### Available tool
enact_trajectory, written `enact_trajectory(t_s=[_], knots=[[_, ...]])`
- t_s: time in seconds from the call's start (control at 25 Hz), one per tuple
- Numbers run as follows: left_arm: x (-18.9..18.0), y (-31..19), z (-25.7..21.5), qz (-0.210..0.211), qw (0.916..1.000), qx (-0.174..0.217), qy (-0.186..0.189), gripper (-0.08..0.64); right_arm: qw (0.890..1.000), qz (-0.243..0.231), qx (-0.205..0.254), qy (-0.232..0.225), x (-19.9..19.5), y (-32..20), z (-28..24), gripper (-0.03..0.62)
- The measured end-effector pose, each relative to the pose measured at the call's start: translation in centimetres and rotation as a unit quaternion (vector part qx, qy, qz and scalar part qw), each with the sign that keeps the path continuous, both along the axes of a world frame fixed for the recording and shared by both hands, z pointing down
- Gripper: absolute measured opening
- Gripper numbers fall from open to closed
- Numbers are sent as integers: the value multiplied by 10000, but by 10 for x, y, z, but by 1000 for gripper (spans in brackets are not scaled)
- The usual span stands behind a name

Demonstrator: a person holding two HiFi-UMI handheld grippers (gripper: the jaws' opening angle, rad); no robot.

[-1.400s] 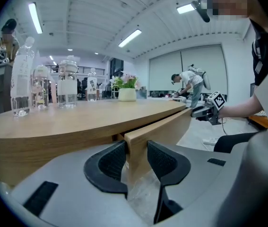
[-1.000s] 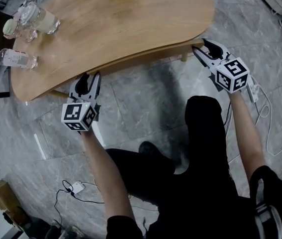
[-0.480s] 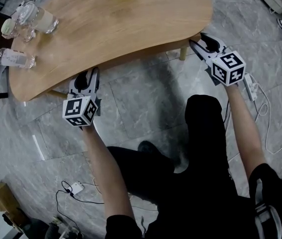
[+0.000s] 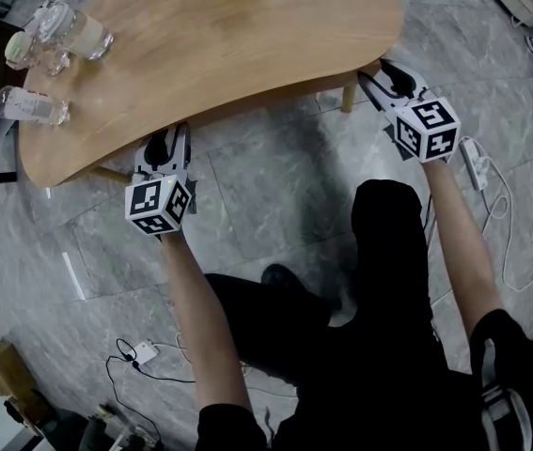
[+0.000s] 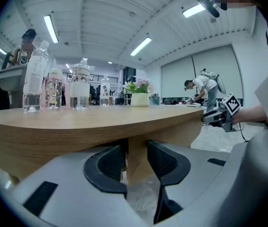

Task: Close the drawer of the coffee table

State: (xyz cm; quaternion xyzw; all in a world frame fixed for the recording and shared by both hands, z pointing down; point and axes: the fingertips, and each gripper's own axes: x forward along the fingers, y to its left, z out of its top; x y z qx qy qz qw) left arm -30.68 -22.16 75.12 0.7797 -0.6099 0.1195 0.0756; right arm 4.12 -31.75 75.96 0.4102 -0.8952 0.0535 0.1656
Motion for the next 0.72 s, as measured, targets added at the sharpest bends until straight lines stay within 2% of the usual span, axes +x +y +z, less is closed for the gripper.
enact_trajectory(t_s=[0.24, 0.4, 0.52, 0.6, 0.72], knots=[[4, 9, 10, 69, 9995, -214, -229, 160, 9996, 121, 235, 125, 2, 8, -6, 181], [3, 19, 19, 4, 9995, -277, -134, 160, 9996, 119, 235, 44, 5, 19, -12, 181], [0, 35, 22, -217, 9989, -394, 89, 160, 9998, 72, 178, -17, 4, 32, -22, 181], [-1, 49, 15, -349, 9982, -460, 141, 160, 9999, -42, 112, -81, 0, 45, -35, 181], [3, 66, -25, -320, 9986, -409, 40, 160, 9997, -200, 91, -101, -6, 57, -72, 181]])
